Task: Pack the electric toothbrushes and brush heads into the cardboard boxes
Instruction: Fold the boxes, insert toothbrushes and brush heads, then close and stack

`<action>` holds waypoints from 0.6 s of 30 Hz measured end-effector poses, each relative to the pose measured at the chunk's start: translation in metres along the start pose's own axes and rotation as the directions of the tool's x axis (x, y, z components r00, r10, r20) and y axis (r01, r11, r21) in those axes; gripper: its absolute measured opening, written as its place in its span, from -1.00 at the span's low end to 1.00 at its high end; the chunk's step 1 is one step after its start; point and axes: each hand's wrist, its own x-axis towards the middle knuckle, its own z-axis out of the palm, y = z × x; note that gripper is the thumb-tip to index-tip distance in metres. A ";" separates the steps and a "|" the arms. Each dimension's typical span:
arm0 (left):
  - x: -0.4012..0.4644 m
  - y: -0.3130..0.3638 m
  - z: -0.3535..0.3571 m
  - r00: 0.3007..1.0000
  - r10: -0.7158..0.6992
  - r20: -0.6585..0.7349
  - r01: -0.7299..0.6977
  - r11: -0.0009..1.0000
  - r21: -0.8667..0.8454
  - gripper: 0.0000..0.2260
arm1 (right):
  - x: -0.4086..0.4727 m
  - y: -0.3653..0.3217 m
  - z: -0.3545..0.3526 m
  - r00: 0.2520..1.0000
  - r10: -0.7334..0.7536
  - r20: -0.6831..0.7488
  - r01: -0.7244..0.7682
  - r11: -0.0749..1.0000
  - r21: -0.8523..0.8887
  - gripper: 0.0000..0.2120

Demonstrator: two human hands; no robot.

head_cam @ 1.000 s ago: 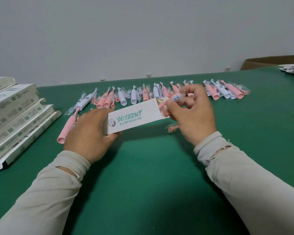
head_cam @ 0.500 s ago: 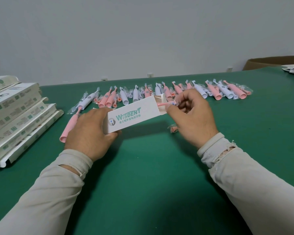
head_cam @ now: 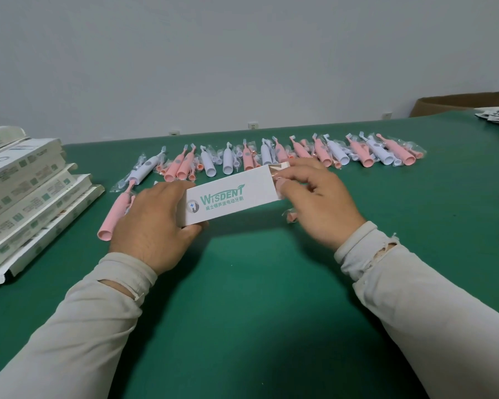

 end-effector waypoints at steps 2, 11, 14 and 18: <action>-0.001 0.001 0.001 1.000 0.024 -0.007 -0.024 1.000 -0.016 -0.54 | 0.000 -0.002 0.002 0.977 0.031 0.209 -0.050 0.995 0.087 -0.73; 0.001 -0.006 0.002 0.998 -0.027 -0.049 0.027 1.000 0.001 -0.55 | 0.025 0.029 -0.050 0.959 0.115 -0.260 -0.125 0.992 -0.022 -0.86; 0.001 -0.005 0.003 0.998 -0.037 -0.045 0.038 0.999 0.032 -0.54 | 0.023 0.044 -0.051 0.982 0.185 0.026 -0.147 0.852 -0.502 -0.78; 0.002 -0.005 0.003 0.998 -0.048 -0.047 0.050 0.998 0.042 -0.53 | 0.022 0.041 -0.038 0.944 0.261 0.203 0.009 0.593 -0.805 -0.72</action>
